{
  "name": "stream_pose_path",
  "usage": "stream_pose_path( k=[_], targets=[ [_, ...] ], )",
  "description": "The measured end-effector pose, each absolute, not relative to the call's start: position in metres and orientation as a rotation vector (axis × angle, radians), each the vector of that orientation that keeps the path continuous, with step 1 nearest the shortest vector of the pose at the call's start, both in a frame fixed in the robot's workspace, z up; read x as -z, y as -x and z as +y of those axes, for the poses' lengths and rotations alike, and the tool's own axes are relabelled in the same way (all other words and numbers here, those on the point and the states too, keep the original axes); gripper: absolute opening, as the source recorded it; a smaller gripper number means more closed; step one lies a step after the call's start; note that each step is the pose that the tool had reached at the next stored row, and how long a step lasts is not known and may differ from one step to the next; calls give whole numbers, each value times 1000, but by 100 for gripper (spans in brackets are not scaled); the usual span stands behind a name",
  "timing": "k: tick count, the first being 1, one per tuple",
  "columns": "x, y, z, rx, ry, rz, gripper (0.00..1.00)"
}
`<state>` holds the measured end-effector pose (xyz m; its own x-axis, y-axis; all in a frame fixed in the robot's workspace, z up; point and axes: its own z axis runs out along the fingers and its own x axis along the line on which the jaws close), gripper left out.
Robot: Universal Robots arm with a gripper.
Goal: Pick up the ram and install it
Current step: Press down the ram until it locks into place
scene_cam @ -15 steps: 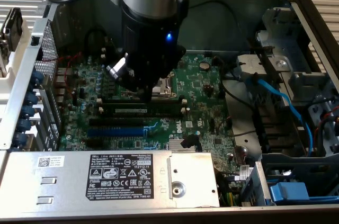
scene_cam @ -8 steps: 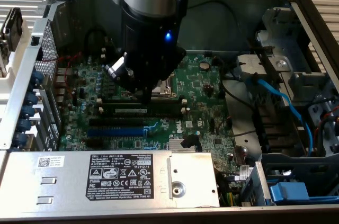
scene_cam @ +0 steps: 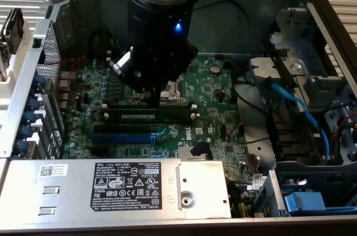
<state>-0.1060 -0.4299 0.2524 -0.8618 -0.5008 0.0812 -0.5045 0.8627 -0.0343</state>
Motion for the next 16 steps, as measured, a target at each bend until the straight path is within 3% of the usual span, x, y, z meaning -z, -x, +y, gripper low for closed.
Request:
stream_pose_path(
  k=[5,16],
  targets=[
    [-253,106,-430,-113,-755,-2970,10],
    [-256,106,-430,-117,-606,-3016,10]
  ],
)
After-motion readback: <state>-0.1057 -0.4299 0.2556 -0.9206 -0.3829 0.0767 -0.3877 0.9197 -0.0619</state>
